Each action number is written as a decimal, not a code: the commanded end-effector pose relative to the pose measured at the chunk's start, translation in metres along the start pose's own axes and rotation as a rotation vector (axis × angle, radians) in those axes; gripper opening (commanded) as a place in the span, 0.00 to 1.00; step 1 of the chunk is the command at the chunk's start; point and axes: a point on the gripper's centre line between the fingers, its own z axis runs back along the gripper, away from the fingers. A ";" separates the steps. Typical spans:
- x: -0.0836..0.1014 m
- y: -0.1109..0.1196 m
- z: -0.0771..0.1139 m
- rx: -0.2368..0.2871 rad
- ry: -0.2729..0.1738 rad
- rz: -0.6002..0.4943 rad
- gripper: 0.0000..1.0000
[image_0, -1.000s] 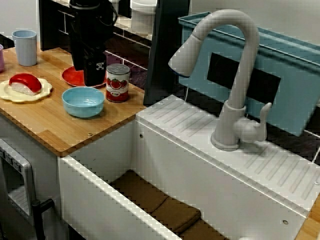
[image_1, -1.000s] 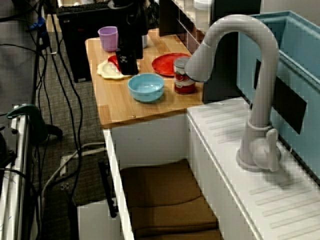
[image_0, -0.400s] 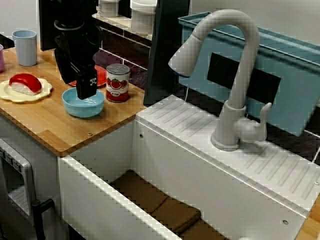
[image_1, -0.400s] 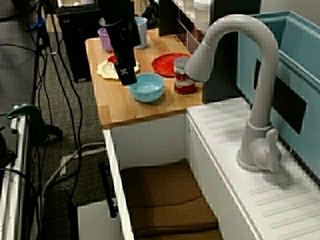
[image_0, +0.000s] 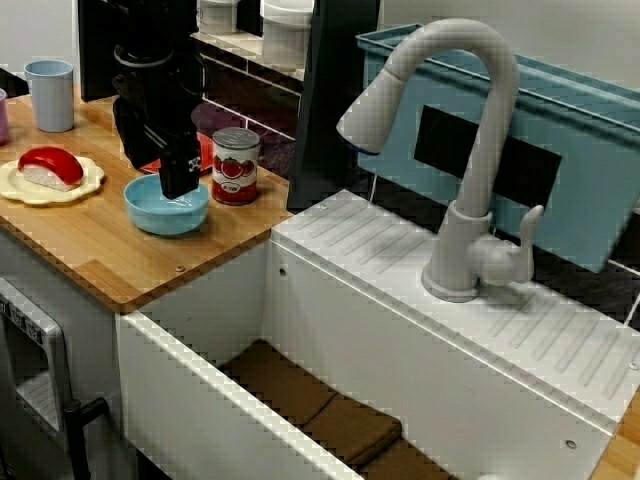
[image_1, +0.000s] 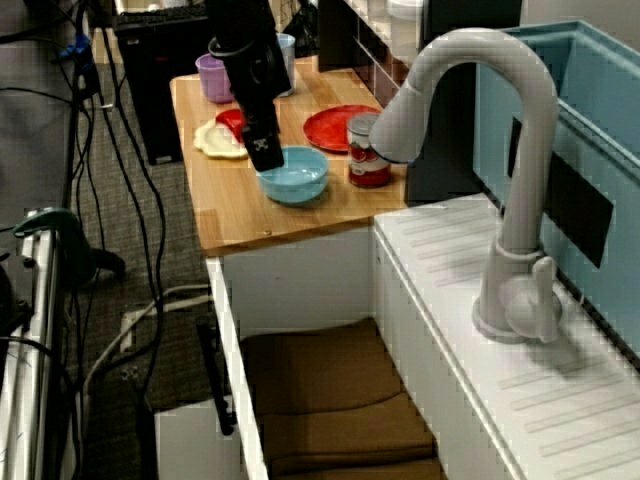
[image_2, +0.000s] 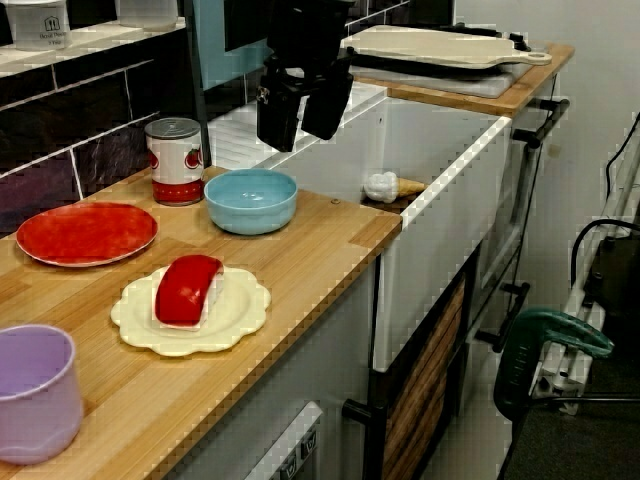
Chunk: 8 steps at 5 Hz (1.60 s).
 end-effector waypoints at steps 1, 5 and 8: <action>0.024 -0.001 0.006 0.015 0.001 -0.031 1.00; 0.023 0.001 0.009 0.025 0.045 -0.053 1.00; 0.028 -0.001 -0.008 0.043 0.062 -0.037 1.00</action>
